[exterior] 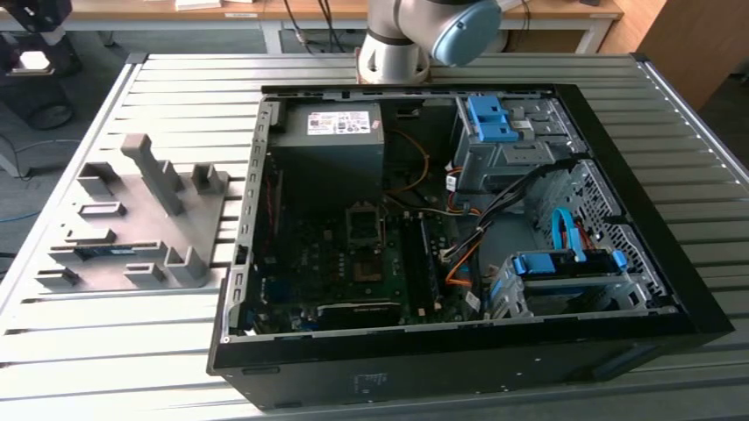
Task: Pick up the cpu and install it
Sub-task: 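Pick up the cpu and move it towards the insertion slot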
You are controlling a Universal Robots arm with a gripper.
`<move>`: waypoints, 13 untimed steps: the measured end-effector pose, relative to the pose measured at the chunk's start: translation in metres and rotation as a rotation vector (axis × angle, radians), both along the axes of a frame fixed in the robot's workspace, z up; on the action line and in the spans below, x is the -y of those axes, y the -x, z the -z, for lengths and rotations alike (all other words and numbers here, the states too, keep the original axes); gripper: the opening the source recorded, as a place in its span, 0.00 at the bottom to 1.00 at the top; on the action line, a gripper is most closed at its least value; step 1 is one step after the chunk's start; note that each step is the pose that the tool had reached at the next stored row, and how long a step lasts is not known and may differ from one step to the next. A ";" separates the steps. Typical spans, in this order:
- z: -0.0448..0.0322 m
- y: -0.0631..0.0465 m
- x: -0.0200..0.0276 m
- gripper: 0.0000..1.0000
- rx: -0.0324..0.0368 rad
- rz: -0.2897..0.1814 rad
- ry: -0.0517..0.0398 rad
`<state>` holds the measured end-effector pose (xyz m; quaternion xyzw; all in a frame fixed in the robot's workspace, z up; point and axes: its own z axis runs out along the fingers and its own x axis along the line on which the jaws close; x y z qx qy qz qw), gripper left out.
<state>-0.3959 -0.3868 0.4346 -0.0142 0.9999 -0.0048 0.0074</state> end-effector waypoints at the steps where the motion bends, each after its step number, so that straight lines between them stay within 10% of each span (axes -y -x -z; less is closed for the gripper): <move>1: 0.0000 -0.004 0.0000 0.47 -0.0001 0.000 0.0000; 13: 0.0003 -0.044 0.0000 0.47 -0.0023 0.000 -0.0001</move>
